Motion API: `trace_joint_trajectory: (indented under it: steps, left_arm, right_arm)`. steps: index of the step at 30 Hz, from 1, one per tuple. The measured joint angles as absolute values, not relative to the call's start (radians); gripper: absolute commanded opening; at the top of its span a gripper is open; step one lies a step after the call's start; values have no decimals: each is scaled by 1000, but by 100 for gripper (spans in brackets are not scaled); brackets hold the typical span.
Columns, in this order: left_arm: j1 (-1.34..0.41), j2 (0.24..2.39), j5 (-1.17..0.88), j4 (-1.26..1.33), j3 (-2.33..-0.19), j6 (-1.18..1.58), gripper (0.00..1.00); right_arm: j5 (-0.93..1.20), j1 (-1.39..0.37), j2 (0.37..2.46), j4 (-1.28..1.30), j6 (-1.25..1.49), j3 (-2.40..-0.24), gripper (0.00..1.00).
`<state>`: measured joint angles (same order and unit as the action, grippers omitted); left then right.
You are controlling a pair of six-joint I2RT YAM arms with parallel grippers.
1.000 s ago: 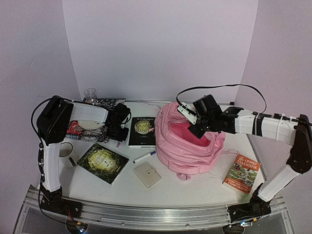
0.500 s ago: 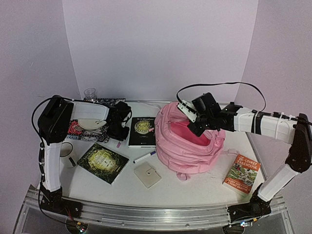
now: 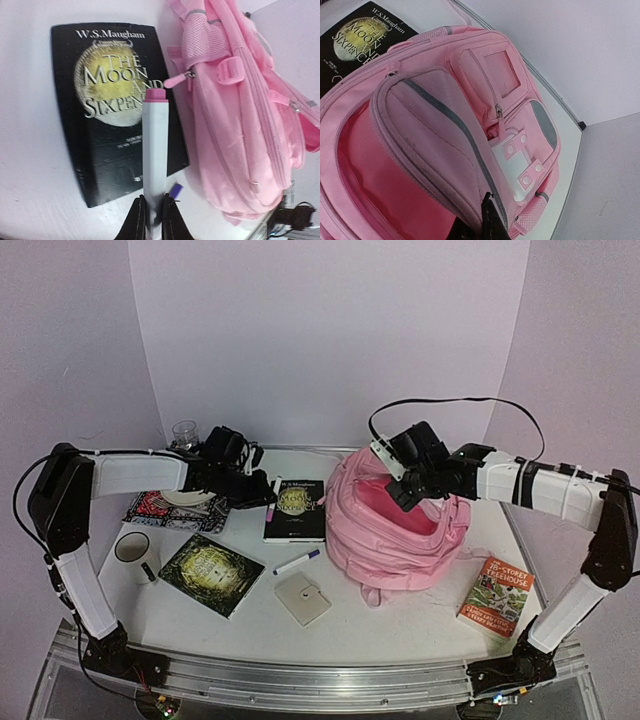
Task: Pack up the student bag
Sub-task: Adjust the student bag at the center of the board.
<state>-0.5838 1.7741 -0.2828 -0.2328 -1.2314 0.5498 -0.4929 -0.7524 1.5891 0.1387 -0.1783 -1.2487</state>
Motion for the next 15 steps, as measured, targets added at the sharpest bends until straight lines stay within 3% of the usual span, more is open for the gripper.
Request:
trace_joint_trajectory:
  steps: [6, 15]
  left_arm:
    - [-634, 1753, -400, -45, -1130, 743, 0]
    - [-813, 1753, -461, 83, -1196, 897, 0]
  right_arm:
    - [-527, -764, 1619, 207, -73, -1317, 0]
    - [-573, -784, 1661, 331, 74, -1426, 0]
